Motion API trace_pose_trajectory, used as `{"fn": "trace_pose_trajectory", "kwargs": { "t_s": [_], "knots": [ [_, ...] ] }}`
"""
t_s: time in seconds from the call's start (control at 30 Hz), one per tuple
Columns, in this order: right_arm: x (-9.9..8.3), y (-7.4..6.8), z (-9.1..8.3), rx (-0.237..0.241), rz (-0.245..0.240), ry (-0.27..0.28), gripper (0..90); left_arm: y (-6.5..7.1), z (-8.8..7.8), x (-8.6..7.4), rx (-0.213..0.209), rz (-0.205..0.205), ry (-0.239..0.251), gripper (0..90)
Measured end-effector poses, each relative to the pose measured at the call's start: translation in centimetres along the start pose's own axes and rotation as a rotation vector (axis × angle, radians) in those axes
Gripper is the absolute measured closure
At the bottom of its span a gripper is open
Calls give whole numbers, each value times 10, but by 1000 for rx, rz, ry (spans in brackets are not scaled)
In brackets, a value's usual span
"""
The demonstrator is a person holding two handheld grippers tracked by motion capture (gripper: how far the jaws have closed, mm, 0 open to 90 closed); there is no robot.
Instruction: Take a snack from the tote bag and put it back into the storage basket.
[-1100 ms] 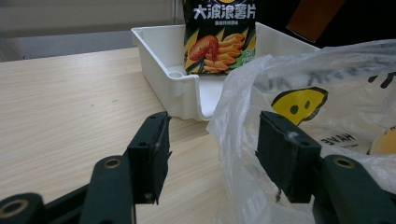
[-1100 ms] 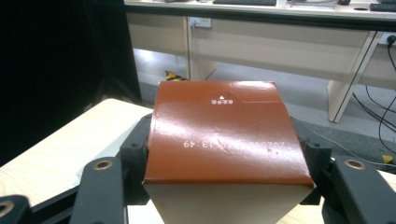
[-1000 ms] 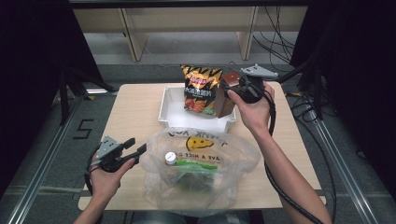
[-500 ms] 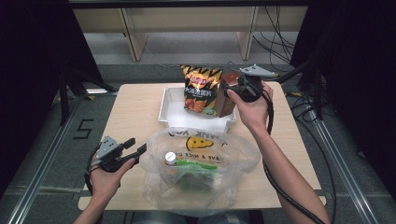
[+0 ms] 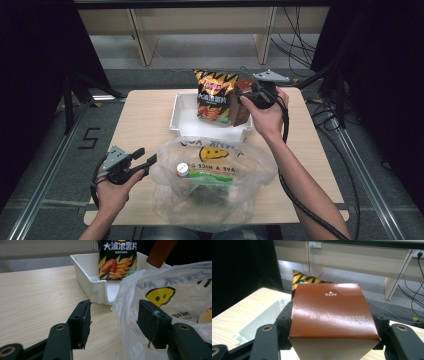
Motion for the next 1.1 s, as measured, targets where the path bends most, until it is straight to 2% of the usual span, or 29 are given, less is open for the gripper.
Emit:
{"fn": "trace_pose_trajectory", "kwargs": {
  "t_s": [0.13,0.17,0.27,0.37,0.4,0.63,0.7,0.83,0.87,0.93,0.97,1.0,1.03,1.1],
  "knots": [
    [1,-1,2,2,1,4,391,0,0,0,-1,-1,0,438],
    [1,1,3,-1,-12,8,392,0,0,0,-1,-1,0,438],
    [-1,0,5,0,15,-1,392,0,0,0,-1,1,0,437],
    [-3,3,8,0,5,-11,391,0,0,0,-1,0,0,438],
    [-4,2,9,1,19,-20,391,0,0,0,-1,-1,0,437],
    [-10,5,19,-6,28,-36,391,0,0,0,0,-3,-1,438],
    [-11,7,22,-6,17,-43,391,0,0,0,-1,-1,0,438],
    [-16,7,28,-9,38,-66,391,0,0,0,-2,0,0,438],
    [-16,9,30,-16,26,-62,390,0,0,0,-8,0,3,438],
    [-18,7,32,-11,53,-74,391,0,0,0,-4,1,2,438],
    [-18,9,33,-21,37,-72,390,0,0,0,-8,0,4,438],
    [-20,8,34,-22,50,-77,391,0,0,0,-8,0,3,438],
    [-20,9,35,-27,33,-74,391,0,0,0,-1,1,-1,438],
    [-22,8,36,-36,51,-87,390,0,0,0,-3,0,0,438]
  ]
}}
Point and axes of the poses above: each handheld gripper's, and its own axes: z roughly forward along the jaws, x roughly out of its top, y roughly to its right, the point moved 9 cm from there along z, roughly forward along the jaws, and after that the axes turned 14 degrees about -y, right-handed, at the moved point
